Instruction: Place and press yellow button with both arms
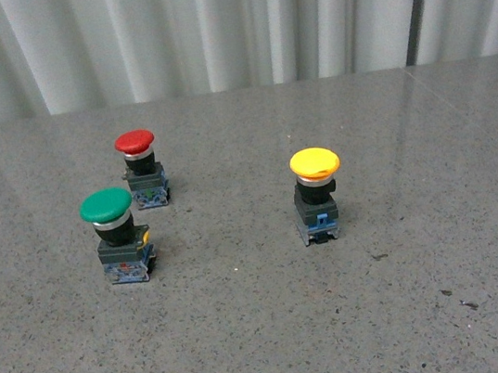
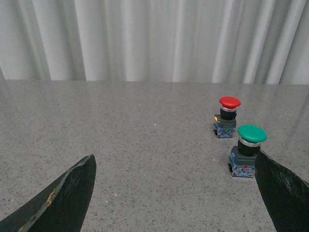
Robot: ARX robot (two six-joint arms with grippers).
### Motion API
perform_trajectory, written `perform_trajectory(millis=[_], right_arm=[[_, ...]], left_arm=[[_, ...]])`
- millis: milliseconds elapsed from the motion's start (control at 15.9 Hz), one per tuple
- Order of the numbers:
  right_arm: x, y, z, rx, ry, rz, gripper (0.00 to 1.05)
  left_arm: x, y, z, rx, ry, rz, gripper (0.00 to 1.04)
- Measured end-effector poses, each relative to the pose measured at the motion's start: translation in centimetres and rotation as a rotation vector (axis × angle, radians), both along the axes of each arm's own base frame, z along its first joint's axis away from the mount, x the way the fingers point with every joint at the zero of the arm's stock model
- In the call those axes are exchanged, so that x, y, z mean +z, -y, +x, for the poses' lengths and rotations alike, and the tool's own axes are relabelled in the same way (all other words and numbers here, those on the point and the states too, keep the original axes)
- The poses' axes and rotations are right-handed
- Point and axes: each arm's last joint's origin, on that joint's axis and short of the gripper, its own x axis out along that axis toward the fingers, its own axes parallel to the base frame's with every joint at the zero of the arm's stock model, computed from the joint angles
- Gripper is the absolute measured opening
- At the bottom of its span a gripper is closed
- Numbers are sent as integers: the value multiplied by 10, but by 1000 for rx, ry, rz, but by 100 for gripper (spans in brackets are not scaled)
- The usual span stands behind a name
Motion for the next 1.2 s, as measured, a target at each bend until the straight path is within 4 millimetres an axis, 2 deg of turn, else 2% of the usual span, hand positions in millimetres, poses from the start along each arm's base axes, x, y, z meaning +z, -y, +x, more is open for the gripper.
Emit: perform_trajectory(millis=[126,568,631,820,1135,1198], right_arm=[[-10,0,0,0,-4,-2,2],[-9,0,0,0,3,-3,2],[-9,0,0,0,3,-3,9],[-9,0,0,0,3,-3,46],[-9,0,0,0,3,-3,100],[-9,0,0,0,3,-3,98]], left_arm=[[0,0,0,1,0,0,98],[0,0,0,0,0,0,98],[0,0,0,0,0,0,98],[0,0,0,0,0,0,98],[0,0,0,0,0,0,98],[0,0,0,0,0,0,98]])
